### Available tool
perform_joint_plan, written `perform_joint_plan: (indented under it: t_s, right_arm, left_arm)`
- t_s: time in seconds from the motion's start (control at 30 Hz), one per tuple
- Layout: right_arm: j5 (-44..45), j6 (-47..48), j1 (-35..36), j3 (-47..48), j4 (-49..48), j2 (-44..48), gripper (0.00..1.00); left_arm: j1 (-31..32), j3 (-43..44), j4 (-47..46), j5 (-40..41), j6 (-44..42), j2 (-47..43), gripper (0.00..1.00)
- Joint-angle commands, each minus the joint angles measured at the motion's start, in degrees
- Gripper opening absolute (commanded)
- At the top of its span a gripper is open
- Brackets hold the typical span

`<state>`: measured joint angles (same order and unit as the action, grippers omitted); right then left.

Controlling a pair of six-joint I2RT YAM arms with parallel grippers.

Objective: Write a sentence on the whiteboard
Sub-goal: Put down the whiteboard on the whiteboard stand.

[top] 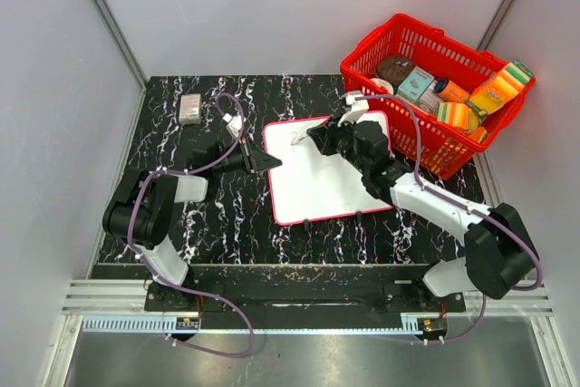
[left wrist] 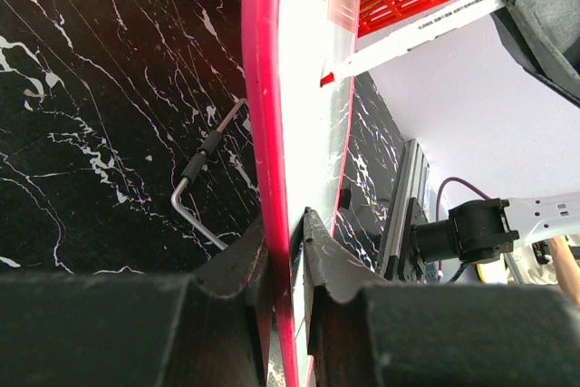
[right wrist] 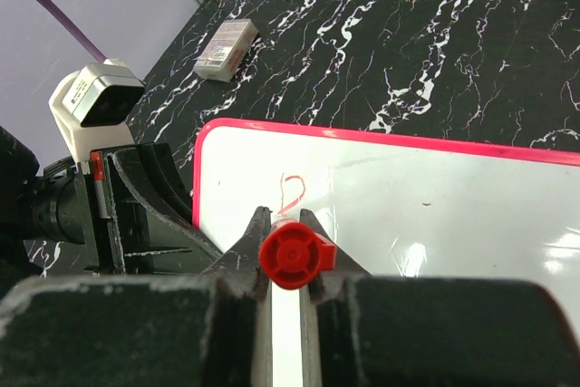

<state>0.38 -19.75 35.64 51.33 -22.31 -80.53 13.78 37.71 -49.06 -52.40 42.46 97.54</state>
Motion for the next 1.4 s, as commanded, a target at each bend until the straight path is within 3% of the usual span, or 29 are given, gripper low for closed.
perform_joint_plan:
  t_s: [0.0, 0.53, 0.87, 1.37]
  right_arm:
    - [3.1, 1.1, 0.5, -2.1, 2.6, 1.4, 0.00]
    - [6.1, 1.8, 0.5, -4.7, 4.2, 5.0, 0.00]
    - [6.1, -0.4, 0.5, -7.2, -2.3, 11.9, 0.00]
    - [7.4, 1.5, 0.4, 0.4, -1.7, 5.4, 0.00]
  left_arm:
    - [1.1, 0.3, -1.7, -0.9, -5.0, -1.5, 0.00]
    - [1.1, 0.3, -1.7, -0.9, -5.2, -1.6, 0.00]
    - [1.1, 0.3, -1.3, -0.8, -5.3, -1.6, 0.00]
    - [1.1, 0.3, -1.3, -0.9, -5.3, -1.6, 0.00]
